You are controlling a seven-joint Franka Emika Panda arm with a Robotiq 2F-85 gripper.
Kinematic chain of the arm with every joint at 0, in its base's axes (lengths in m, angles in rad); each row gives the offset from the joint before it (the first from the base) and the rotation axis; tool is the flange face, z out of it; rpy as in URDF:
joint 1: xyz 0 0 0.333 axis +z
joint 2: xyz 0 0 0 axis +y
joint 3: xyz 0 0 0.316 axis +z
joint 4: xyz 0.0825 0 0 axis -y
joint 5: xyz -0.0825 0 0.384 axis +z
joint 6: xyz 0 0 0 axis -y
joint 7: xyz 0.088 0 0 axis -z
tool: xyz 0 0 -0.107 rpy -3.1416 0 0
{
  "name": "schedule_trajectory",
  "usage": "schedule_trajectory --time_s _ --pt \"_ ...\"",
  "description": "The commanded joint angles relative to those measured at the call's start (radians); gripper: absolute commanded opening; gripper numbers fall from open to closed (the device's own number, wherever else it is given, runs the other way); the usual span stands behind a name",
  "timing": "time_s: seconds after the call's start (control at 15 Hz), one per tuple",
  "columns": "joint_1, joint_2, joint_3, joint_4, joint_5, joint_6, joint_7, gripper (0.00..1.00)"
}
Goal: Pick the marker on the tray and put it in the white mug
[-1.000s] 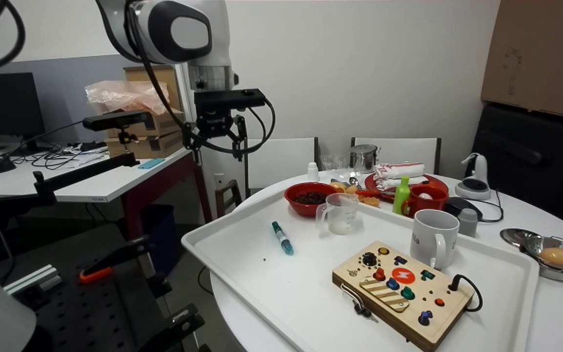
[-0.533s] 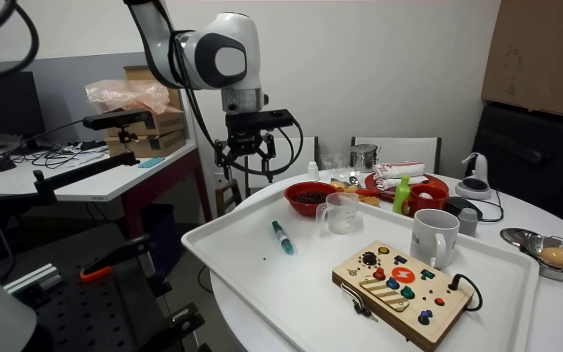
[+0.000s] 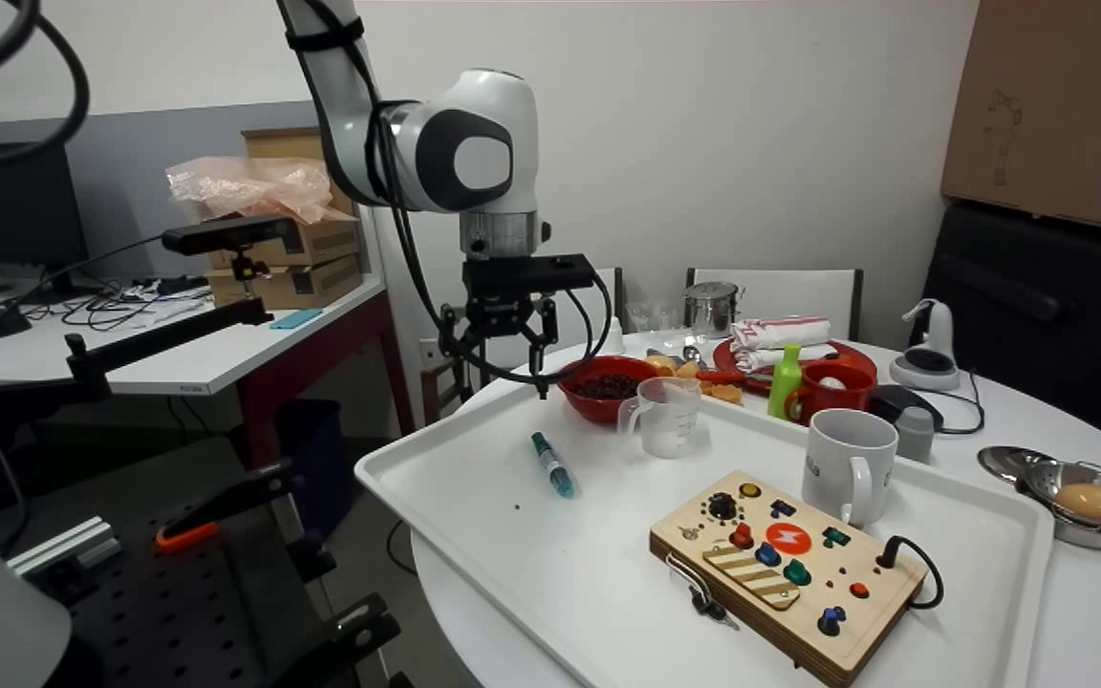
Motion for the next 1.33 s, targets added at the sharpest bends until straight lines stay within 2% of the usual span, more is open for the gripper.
schedule_trajectory --time_s 0.0,0.07,0.2,0.33,0.67,0.87,1.27 --pt "-0.035 0.003 0.031 0.003 -0.038 -0.003 0.030 1.00" --pt "0.005 -0.001 -0.006 0.002 -0.078 0.014 0.078 1.00" --pt "0.036 0.037 -0.039 0.034 -0.147 0.007 0.129 1.00" --pt "0.037 0.079 -0.039 0.061 -0.197 0.010 0.155 1.00" --pt "0.030 0.200 -0.014 0.154 -0.232 0.001 0.175 1.00" --pt "0.052 0.257 -0.044 0.204 -0.253 0.038 0.229 1.00" --pt "0.051 0.317 -0.079 0.255 -0.291 0.068 0.328 1.00"
